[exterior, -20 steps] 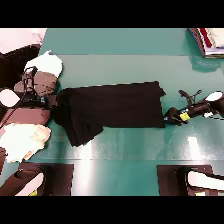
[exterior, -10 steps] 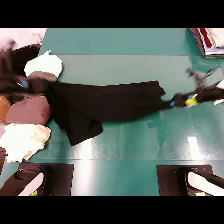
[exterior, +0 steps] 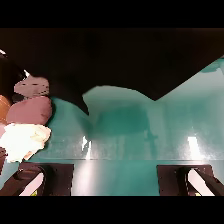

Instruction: Fold the shirts.

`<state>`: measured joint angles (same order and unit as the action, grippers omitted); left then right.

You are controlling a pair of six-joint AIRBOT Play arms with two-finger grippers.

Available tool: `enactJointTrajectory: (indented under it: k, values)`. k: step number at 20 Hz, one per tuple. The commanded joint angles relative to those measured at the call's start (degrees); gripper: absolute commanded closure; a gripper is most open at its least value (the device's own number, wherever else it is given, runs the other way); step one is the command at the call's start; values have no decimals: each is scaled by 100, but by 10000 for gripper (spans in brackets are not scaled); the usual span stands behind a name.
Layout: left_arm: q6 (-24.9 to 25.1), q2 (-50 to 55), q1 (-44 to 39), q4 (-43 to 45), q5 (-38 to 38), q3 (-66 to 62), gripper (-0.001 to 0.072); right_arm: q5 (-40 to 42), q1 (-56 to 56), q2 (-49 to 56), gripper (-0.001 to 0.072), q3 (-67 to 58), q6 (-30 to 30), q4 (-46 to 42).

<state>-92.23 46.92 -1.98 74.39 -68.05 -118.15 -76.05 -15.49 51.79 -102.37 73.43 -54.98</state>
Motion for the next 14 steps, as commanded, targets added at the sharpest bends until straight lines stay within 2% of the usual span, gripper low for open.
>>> enactJointTrajectory:
  k: [1, 4, 7, 11, 14]
  values:
    - [-286, -9, 0, -11, 111, -1067, 685, -310, -662, -164, 697, -1126, 262, -20]
    - [-380, -9, 0, -260, 275, -1270, 685, -699, -929, 72, 698, -1808, 365, -24]
    - [-380, 4, 0, -260, 9, -861, 685, -955, -922, 400, 698, -1985, 514, 0]
    - [-380, 201, 0, -310, -619, 1344, 685, -1311, -446, 984, 699, -1141, 520, -188]
    - [-282, 872, 0, -463, -708, 2935, 684, -1591, 680, 1869, 699, -494, 627, -1263]
